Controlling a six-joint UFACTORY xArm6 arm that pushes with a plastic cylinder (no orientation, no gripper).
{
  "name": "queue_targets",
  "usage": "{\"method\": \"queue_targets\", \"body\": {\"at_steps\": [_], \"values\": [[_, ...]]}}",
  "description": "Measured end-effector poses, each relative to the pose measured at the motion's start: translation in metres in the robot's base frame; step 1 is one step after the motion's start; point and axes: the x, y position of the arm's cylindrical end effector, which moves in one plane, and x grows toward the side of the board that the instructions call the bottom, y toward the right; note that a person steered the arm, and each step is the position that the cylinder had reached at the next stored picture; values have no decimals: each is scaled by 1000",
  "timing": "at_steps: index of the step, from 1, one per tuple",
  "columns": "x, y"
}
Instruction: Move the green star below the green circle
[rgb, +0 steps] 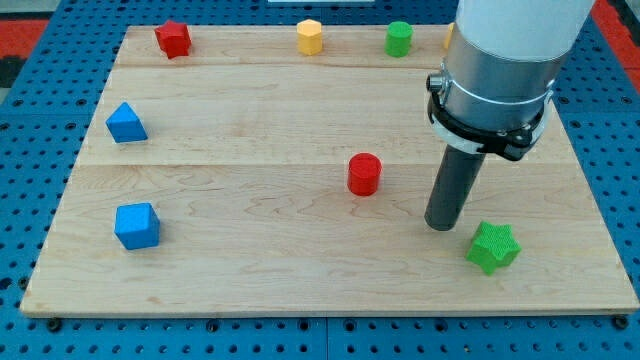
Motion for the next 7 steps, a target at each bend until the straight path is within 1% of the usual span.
{"method": "queue_targets", "body": {"at_steps": [4, 6, 7], "values": [[-1, 0], [42, 9], [19, 33]]}}
